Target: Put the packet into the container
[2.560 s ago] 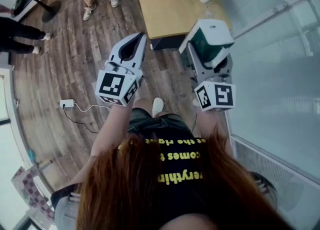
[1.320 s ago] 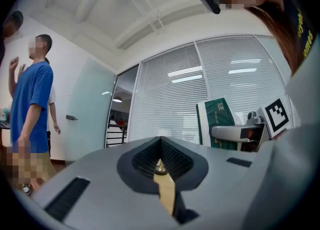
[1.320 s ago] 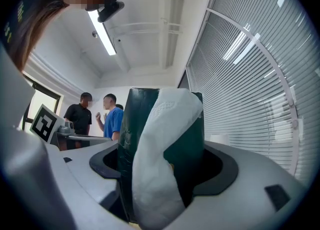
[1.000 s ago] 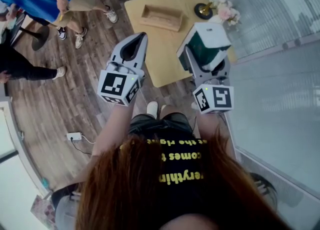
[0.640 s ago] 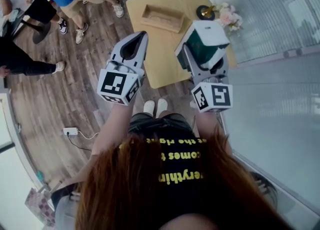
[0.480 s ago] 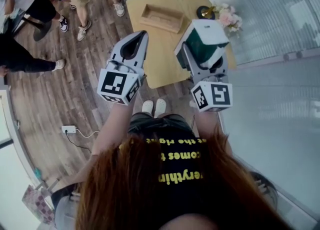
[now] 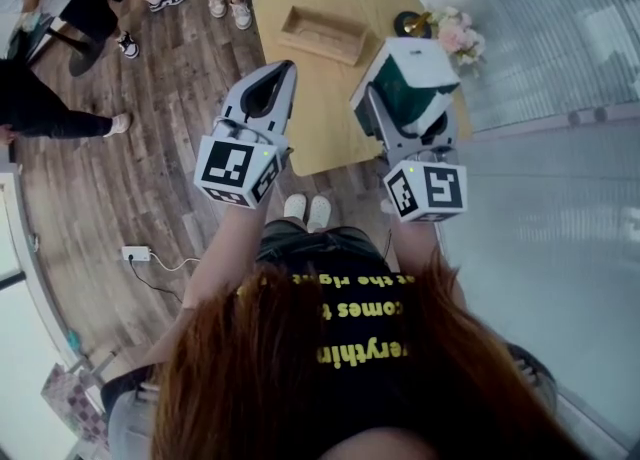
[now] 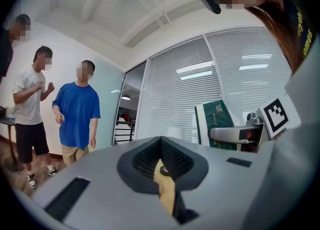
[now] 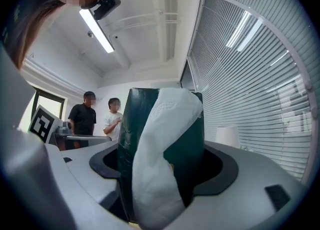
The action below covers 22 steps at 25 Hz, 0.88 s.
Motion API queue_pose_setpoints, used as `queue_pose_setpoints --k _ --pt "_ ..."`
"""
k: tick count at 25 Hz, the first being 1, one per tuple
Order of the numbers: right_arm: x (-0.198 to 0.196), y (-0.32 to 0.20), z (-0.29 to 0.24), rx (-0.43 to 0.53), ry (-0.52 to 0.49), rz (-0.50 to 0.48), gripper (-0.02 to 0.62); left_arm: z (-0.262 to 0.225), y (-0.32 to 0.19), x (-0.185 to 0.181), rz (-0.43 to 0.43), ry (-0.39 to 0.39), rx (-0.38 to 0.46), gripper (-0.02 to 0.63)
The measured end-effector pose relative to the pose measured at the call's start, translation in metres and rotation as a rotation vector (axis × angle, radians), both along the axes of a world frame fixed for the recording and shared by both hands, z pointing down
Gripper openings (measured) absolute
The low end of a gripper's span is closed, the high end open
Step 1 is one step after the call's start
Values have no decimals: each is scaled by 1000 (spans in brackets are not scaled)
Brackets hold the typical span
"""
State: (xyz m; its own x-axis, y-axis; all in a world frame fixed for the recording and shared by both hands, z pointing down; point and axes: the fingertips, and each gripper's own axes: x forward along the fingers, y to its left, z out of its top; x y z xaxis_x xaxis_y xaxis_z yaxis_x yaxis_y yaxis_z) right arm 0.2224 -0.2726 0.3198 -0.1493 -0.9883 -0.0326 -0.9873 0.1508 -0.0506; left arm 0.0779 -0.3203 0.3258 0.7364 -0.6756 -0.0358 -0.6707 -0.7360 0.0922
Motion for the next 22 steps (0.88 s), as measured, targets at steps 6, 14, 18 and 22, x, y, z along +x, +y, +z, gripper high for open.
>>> queue_pose_setpoints --k 6,14,18,22 --pt "0 -11 1 -7 -1 17 396 -3 -12 -3 12 -11 5 0" --pt "-3 -35 8 -56 2 -5 394 1 -24 -7 -5 -3 3 0" --pt "0 -53 14 -98 0 -11 394 0 -29 -11 -16 3 3 0" --pt "5 -80 29 -162 -23 -47 394 1 -31 -13 -34 10 0 0"
